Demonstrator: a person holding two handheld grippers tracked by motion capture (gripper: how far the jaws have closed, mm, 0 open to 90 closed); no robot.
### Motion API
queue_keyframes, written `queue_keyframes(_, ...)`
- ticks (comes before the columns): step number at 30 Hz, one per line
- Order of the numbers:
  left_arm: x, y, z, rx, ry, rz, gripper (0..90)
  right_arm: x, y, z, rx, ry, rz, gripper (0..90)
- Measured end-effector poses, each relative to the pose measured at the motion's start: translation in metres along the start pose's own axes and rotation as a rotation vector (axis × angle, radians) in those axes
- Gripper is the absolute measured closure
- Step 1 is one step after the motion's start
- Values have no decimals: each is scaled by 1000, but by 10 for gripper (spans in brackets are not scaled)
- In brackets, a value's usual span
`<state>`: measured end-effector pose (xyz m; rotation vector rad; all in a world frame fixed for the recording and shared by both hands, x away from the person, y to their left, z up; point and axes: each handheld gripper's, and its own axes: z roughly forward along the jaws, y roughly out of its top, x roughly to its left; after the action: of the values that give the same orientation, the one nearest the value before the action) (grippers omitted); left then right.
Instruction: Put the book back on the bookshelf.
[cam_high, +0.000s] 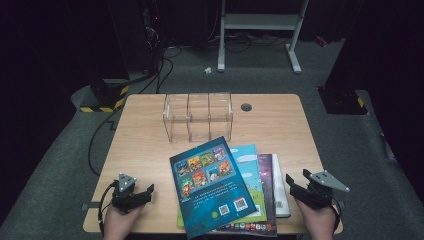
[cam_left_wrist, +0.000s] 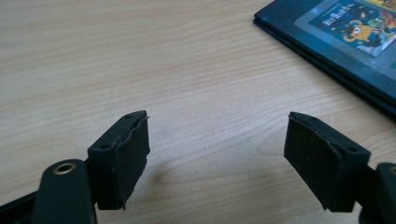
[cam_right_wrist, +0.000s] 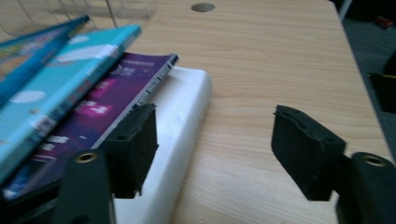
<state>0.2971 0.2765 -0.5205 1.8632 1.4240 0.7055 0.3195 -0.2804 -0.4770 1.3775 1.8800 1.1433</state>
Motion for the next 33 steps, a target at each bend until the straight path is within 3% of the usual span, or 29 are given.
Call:
queue_keyframes(5, -4, 2, -2, -28, -30, -22, 259, 1, 5, -4, -47, 41, 54, 334)
queue_keyframes(7, -8, 5, -2, -23, -42, -7, 259, 2, 6, -4, -57, 51, 64, 333)
queue_keyframes(8, -13, 8, -2, -15, -54, 9, 259, 4, 8, -5, -77, 78, 70, 333)
queue_keyframes(14, -31, 16, -1, -2, -65, 32, 260, 15, 13, -3, -96, 91, 64, 342)
queue_keyframes(17, -46, 23, 1, 9, -94, 47, 259, 30, 20, 0, -89, 48, -21, 339)
queue_keyframes(20, -52, 27, 6, 37, -92, 75, 279, 35, 25, 0, -103, 53, -36, 329)
queue_keyframes(22, -56, 30, 11, 49, -95, 79, 380, 43, 28, 0, -107, 79, -53, 306)
queue_keyframes(24, -61, 33, 20, 73, -64, 79, 447, 49, 25, -1, -107, 95, -84, 306)
queue_keyframes(27, -63, 32, 25, 72, -37, 78, 500, 55, 21, -3, -86, 106, -105, 307)
queue_keyframes(28, -65, 29, 28, 65, -41, 53, 523, 59, 18, -3, -67, 132, -124, 304)
queue_keyframes(32, -64, 25, 28, 53, -78, 10, 553, 69, 17, -6, -68, 122, -184, 284)
queue_keyframes(33, -58, 25, 27, 39, -117, -43, 532, 73, 16, -5, -66, 120, -200, 276)
